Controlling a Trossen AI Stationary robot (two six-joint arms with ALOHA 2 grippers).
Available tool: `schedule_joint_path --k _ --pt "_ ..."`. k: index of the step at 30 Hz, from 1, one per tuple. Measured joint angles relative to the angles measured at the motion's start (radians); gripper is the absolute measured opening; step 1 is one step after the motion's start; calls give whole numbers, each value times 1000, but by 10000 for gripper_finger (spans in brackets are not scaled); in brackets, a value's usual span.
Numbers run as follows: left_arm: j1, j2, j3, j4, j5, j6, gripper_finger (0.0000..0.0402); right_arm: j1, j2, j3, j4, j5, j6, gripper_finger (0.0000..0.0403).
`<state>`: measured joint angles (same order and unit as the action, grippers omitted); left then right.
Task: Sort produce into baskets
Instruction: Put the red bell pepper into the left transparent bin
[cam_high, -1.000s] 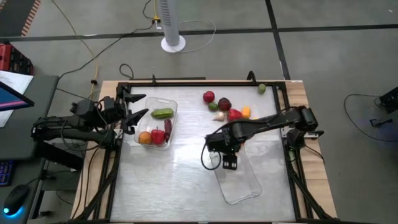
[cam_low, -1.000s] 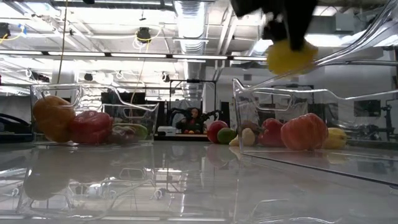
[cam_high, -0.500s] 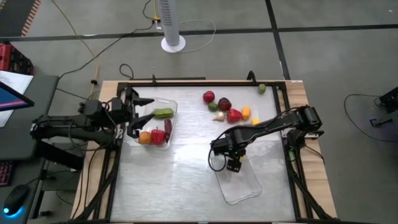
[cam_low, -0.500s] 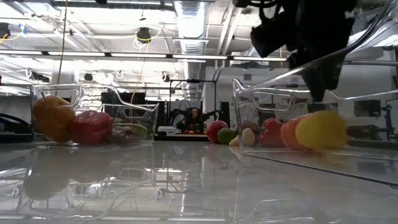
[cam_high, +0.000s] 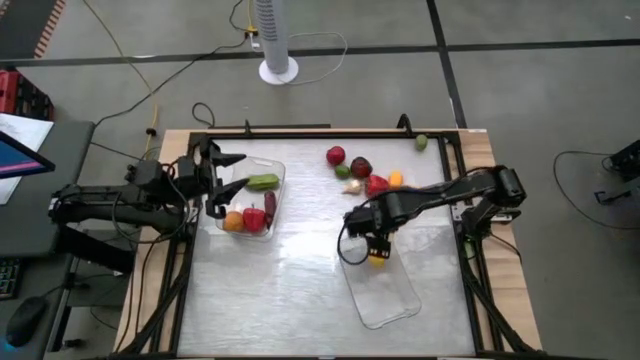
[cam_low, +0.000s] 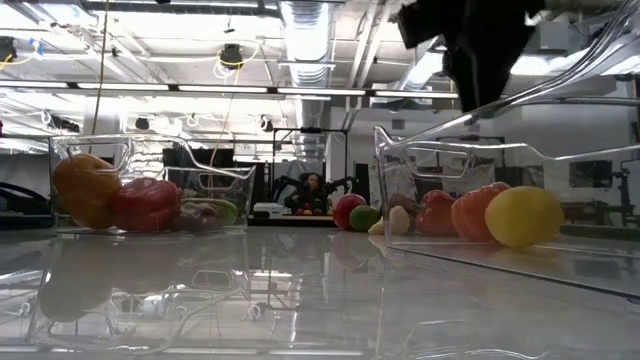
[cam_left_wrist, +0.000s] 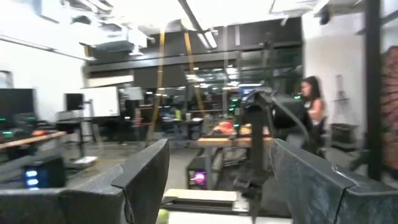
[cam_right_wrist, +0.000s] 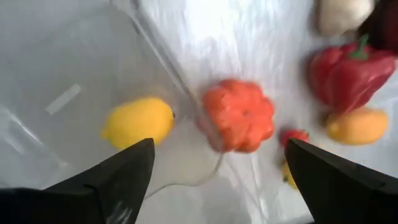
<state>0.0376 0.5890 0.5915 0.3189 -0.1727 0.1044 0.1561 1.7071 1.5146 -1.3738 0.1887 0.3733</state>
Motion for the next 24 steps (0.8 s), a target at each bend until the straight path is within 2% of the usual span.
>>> schedule_joint_path --k 6,11,17,24 --pt "0 12 0 3 -51 22 265 -159 -86 -28 151 133 -147 384" --pt "0 26 0 0 -51 25 265 -300 -100 -111 356 140 -294 384" --pt "0 26 0 2 -52 61 265 -412 -6 -140 356 128 -407 384" --pt "0 27 0 -8 -52 65 265 -435 104 -142 283 126 -445 398"
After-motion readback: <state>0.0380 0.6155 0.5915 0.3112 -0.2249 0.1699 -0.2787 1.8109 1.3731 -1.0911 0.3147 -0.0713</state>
